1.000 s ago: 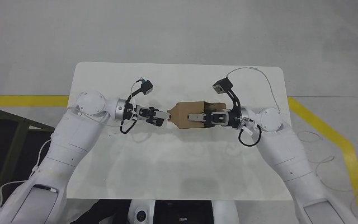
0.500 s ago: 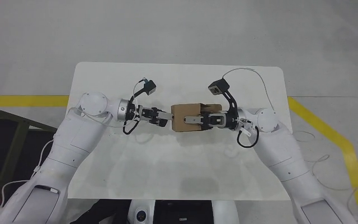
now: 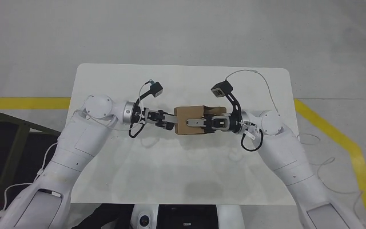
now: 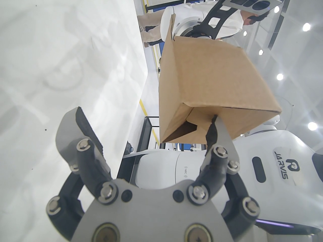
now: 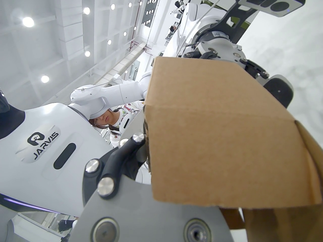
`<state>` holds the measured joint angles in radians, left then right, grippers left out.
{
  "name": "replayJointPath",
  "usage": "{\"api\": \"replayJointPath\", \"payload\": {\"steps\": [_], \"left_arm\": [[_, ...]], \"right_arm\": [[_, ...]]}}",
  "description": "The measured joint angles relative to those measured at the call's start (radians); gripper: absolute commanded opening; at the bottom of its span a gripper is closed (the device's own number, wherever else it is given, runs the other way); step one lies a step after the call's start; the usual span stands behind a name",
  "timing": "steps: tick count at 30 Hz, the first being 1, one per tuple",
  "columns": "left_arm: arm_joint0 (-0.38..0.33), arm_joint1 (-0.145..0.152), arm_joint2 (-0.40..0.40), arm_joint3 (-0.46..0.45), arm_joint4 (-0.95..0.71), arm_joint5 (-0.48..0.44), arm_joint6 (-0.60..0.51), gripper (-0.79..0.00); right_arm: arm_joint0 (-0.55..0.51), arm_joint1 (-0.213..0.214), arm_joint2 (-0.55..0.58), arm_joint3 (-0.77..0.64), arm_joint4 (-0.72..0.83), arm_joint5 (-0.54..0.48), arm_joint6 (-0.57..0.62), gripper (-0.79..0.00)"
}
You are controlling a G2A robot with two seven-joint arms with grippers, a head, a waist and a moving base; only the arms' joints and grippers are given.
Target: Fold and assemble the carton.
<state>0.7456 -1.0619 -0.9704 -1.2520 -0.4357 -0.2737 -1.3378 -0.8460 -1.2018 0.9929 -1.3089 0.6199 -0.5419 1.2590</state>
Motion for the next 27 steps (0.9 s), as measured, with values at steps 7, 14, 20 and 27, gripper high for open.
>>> {"api": "replayJointPath", "payload": {"steps": [7, 14, 20, 27], "left_arm": [[-0.005, -0.006, 0.01, 0.006, -0.007, -0.006, -0.001, 0.0], [-0.005, -0.009, 0.015, 0.005, -0.012, -0.008, 0.0, 0.0], [-0.012, -0.007, 0.004, 0.016, 0.002, -0.013, -0.008, 0.0], [-0.011, 0.017, -0.063, 0.029, 0.047, -0.018, -0.032, 0.0]], "right_arm": [[0.0, -0.001, 0.003, 0.005, -0.005, 0.002, 0.002, -0.785], [-0.003, -0.002, 0.004, 0.004, -0.004, 0.004, 0.005, -0.785], [-0.004, -0.001, 0.009, 0.015, -0.021, 0.007, 0.009, -0.785], [-0.014, 0.009, 0.021, 0.053, -0.084, 0.034, 0.03, -0.785]]}}
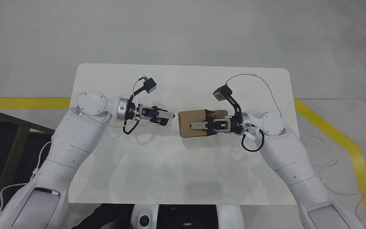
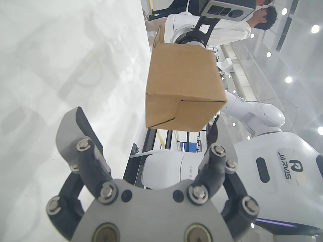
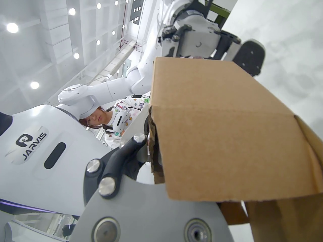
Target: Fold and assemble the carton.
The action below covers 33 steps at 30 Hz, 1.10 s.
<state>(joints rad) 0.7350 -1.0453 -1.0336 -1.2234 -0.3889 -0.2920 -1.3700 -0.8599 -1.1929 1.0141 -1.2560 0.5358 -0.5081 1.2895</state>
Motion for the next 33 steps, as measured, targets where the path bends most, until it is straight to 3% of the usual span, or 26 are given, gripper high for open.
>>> {"api": "replayJointPath", "payload": {"steps": [10, 27, 28, 29, 33], "left_arm": [[0.011, 0.034, -0.089, -0.102, 0.09, -0.118, -0.041, 0.0], [0.092, 0.127, -0.176, -0.321, 0.238, -0.119, -0.039, 0.0], [0.097, 0.132, -0.18, -0.327, 0.239, -0.119, -0.039, 0.0], [0.102, 0.138, -0.184, -0.334, 0.242, -0.119, -0.039, 0.0], [0.129, 0.166, -0.196, -0.37, 0.268, -0.126, -0.032, 0.0]], "right_arm": [[-0.021, -0.012, -0.068, 0.036, -0.056, 0.067, -0.032, -0.785], [0.036, -0.076, -0.22, 0.153, -0.183, 0.131, -0.253, -0.785], [0.037, -0.079, -0.224, 0.156, -0.181, 0.131, -0.263, -0.523], [0.038, -0.082, -0.227, 0.16, -0.178, 0.131, -0.272, 0.0], [0.043, -0.088, -0.227, 0.17, -0.177, 0.129, -0.282, 0.0]]}}
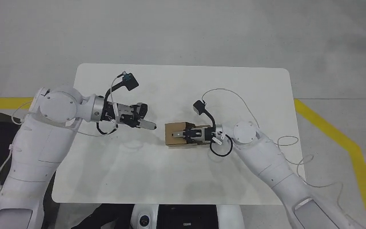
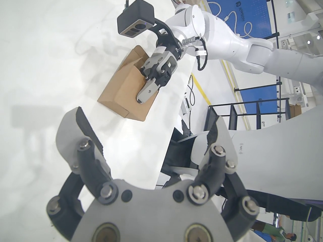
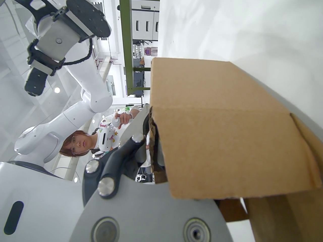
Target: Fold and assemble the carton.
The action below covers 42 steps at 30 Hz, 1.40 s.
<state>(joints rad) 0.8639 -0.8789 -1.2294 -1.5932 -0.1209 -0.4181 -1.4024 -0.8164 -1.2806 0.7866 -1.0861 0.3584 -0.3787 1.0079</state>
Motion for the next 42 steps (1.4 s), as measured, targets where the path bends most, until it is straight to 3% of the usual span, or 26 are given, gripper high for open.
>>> {"api": "replayJointPath", "payload": {"steps": [8, 15, 21, 32, 42], "left_arm": [[0.038, 0.058, 0.068, -0.091, 0.111, -0.079, 0.079, 0.0], [0.026, 0.122, 0.151, -0.126, 0.277, -0.205, 0.204, 0.0], [0.021, 0.155, 0.168, -0.157, 0.452, -0.333, 0.332, 0.0], [0.103, 0.156, 0.158, -0.269, 0.713, -0.471, 0.57, 0.0], [0.137, 0.136, 0.221, -0.301, 0.908, -0.396, 0.663, 0.0]], "right_arm": [[-0.021, 0.022, 0.073, -0.051, 0.039, 0.026, 0.05, 0.0], [-0.074, 0.065, 0.181, -0.148, 0.022, 0.067, 0.133, 0.0], [-0.126, 0.096, 0.267, -0.223, -0.001, 0.086, 0.161, 0.0], [-0.151, 0.126, 0.372, -0.301, 0.05, 0.013, 0.248, 0.0], [-0.171, 0.138, 0.408, -0.304, 0.098, -0.106, 0.304, 0.0]]}}
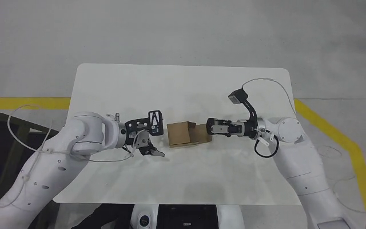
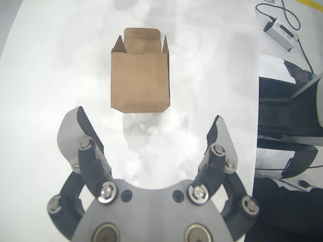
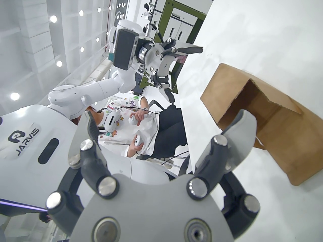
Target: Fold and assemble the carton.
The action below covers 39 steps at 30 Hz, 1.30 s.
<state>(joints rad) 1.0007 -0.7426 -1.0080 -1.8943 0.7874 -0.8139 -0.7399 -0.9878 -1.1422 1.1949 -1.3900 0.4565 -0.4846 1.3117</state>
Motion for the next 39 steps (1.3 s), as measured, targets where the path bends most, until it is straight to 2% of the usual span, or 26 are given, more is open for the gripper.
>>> {"api": "replayJointPath", "payload": {"steps": [4, 5, 7, 8, 20, 39], "left_arm": [[0.008, -0.01, 0.035, 0.015, 0.078, 0.018, 0.03, 0.0], [0.009, -0.012, 0.042, 0.024, 0.087, 0.025, 0.036, 0.0], [0.009, -0.017, 0.055, 0.043, 0.093, 0.043, 0.046, 0.0], [0.008, -0.02, 0.06, 0.048, 0.093, 0.05, 0.048, 0.0], [-0.015, -0.046, 0.095, 0.112, 0.051, 0.119, 0.077, 0.0], [-0.004, -0.048, 0.087, 0.115, 0.048, 0.134, 0.097, 0.0]], "right_arm": [[0.0, 0.008, 0.021, -0.007, -0.005, -0.02, 0.006, -0.003], [0.0, 0.01, 0.026, -0.008, -0.012, -0.019, 0.006, -0.425], [0.001, 0.017, 0.037, -0.008, -0.036, -0.013, 0.011, -0.683], [0.001, 0.02, 0.041, -0.007, -0.049, -0.008, 0.015, -0.785], [-0.011, 0.047, 0.066, -0.01, -0.074, 0.01, 0.034, -0.785], [-0.011, 0.046, 0.066, -0.01, -0.074, 0.01, 0.034, -0.785]]}}
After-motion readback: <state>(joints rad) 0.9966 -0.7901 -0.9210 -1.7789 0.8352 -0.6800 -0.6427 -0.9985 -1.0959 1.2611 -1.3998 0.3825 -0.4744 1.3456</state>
